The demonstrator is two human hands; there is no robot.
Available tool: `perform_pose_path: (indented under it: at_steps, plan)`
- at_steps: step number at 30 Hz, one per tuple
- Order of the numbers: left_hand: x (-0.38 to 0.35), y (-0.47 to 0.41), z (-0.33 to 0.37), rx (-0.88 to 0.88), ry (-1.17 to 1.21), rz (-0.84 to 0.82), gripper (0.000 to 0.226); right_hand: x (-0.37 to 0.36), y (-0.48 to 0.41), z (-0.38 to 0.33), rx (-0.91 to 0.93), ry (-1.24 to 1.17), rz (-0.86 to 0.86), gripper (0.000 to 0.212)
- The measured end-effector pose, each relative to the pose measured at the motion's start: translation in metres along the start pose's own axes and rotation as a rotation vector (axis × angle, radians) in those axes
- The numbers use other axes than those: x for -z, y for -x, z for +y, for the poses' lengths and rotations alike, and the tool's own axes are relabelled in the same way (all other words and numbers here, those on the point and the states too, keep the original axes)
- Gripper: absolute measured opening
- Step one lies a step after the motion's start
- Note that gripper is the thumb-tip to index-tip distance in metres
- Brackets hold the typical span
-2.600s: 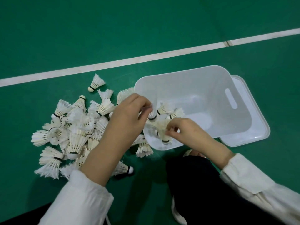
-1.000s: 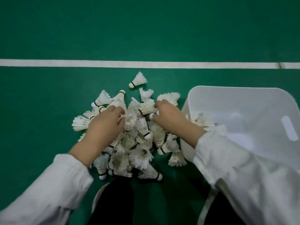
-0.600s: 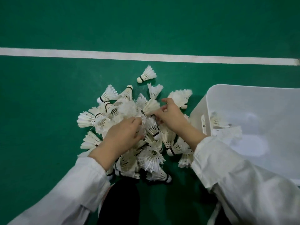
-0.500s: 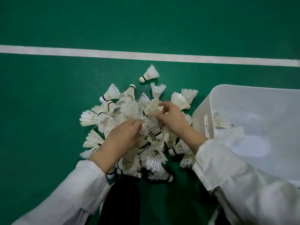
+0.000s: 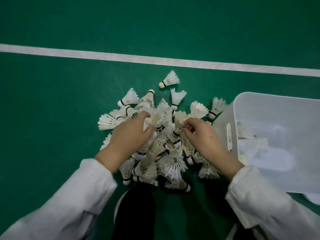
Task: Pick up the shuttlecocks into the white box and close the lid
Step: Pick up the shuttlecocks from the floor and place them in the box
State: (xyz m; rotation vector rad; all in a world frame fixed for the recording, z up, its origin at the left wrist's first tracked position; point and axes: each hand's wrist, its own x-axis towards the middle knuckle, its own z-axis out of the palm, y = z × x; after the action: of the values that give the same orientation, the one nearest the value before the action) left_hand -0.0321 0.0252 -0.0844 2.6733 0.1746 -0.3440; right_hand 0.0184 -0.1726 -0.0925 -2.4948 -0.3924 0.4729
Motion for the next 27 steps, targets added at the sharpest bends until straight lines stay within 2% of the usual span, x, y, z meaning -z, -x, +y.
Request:
perform_pose_path:
  at_steps: [3, 8, 12, 15, 19, 22, 27]
  plan:
    - [-0.014, -0.017, 0.006, -0.019, -0.154, -0.056, 0.042, -0.004, 0.0, 0.003, 0.019, 0.053, -0.018, 0.019]
    - [-0.034, -0.033, 0.005, 0.002, -0.313, -0.061, 0.023, -0.003, -0.001, 0.006, 0.047, 0.086, -0.041, 0.022]
    - [-0.037, -0.036, 0.003, -0.032, -0.371, -0.036, 0.02, 0.004, 0.004, 0.005, 0.124, 0.139, -0.081, 0.025]
    - [-0.023, -0.032, 0.015, -0.099, -0.389, 0.03, 0.025, 0.028, 0.012, 0.008, 0.278, 0.239, -0.104, 0.025]
    - [0.009, -0.027, 0.047, -0.222, -0.339, 0.115, 0.027, 0.089, 0.025, 0.017, 0.45, 0.375, -0.049, 0.016]
    - [0.032, -0.028, 0.083, -0.327, -0.304, 0.148, 0.027, 0.139, 0.04, 0.025, 0.458, 0.432, 0.013, 0.018]
    - [0.058, -0.032, 0.152, -0.604, -0.314, 0.208, 0.028, 0.185, 0.07, 0.059, 0.328, 0.423, 0.145, 0.014]
